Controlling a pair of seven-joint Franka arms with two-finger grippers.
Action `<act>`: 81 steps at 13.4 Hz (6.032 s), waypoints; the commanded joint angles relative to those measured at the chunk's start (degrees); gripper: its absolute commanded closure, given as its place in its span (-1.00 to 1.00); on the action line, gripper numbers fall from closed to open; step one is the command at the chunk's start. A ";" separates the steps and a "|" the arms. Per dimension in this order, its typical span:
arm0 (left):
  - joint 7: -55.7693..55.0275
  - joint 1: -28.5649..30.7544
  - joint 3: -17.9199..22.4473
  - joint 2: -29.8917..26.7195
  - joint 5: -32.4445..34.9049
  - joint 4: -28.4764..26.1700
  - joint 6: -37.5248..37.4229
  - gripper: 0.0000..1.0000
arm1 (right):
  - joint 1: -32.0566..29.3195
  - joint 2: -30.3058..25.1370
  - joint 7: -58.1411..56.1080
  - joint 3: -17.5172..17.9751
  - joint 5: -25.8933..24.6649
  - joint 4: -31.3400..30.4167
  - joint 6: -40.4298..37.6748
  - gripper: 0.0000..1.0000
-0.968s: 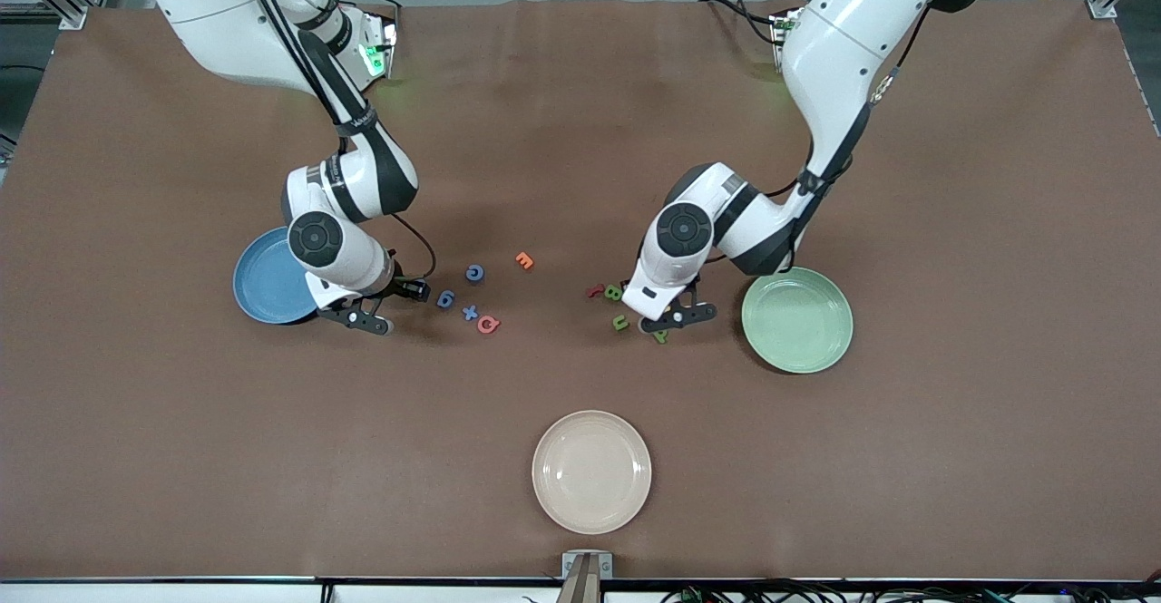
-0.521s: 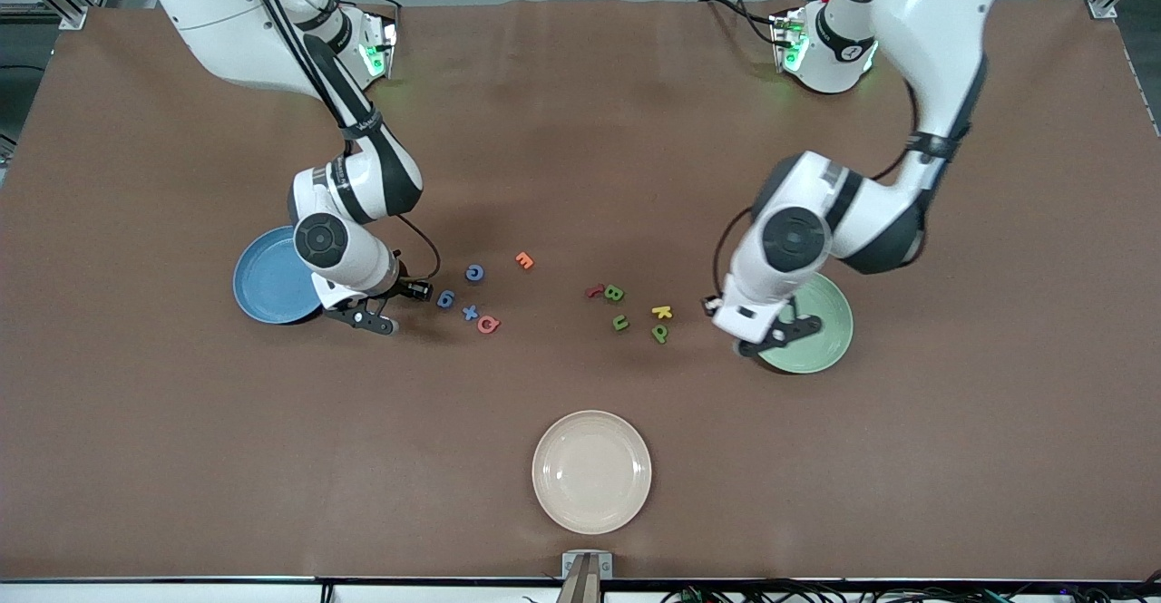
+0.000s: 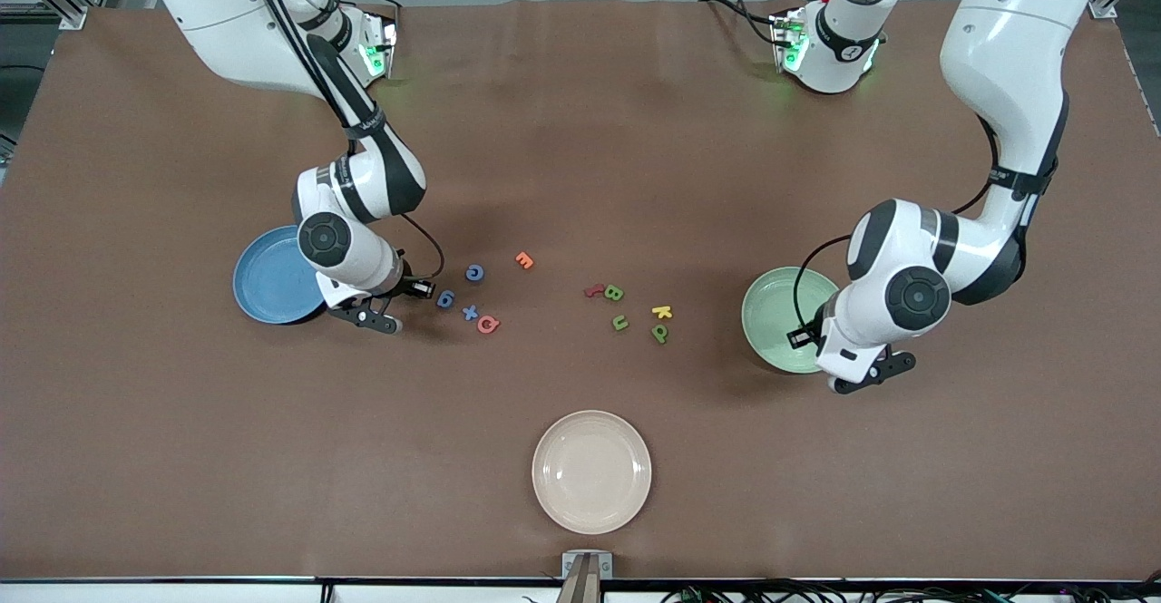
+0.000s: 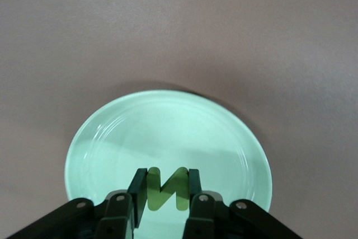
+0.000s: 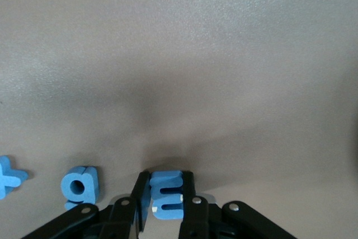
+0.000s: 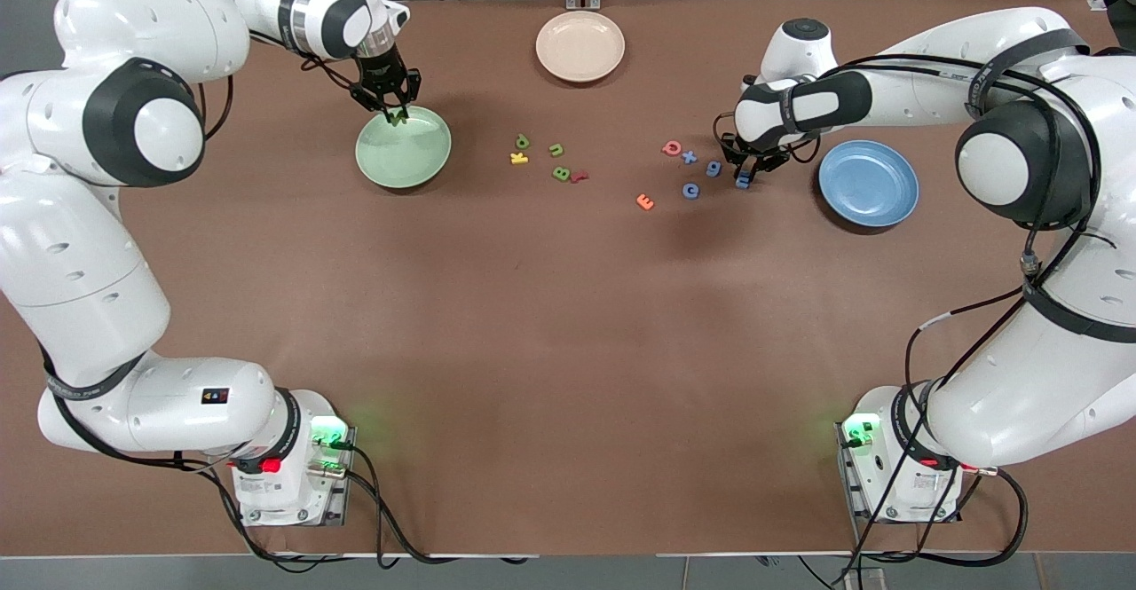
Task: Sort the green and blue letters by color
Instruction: 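Grasp green N with the left gripper while the right gripper grasps blue E, then drop the N on the green plate while the right gripper carries E, then grasp green p with the left gripper while the right gripper drops E on blue plate, then drop the p on the green plate while the right gripper returns to letters, then grasp green u with the left gripper while the right gripper grasps blue g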
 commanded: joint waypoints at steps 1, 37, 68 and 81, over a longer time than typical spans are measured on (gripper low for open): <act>-0.93 -0.14 -0.51 -0.21 0.65 1.09 0.12 -1.00 | 0.48 0.05 0.40 -0.10 1.33 -0.39 1.40 0.75; -30.03 -9.22 0.29 4.35 2.32 12.62 -7.36 0.99 | -26.34 -11.29 -44.16 -0.27 -8.70 -10.05 -0.36 -0.99; -41.09 -28.09 0.02 13.75 6.28 13.66 8.89 -0.38 | 5.32 4.70 2.51 -0.27 3.00 7.96 -0.71 0.04; -40.39 -27.39 0.20 15.69 6.98 13.66 13.47 -0.02 | 3.04 2.08 1.02 -0.36 3.09 7.61 -4.55 0.84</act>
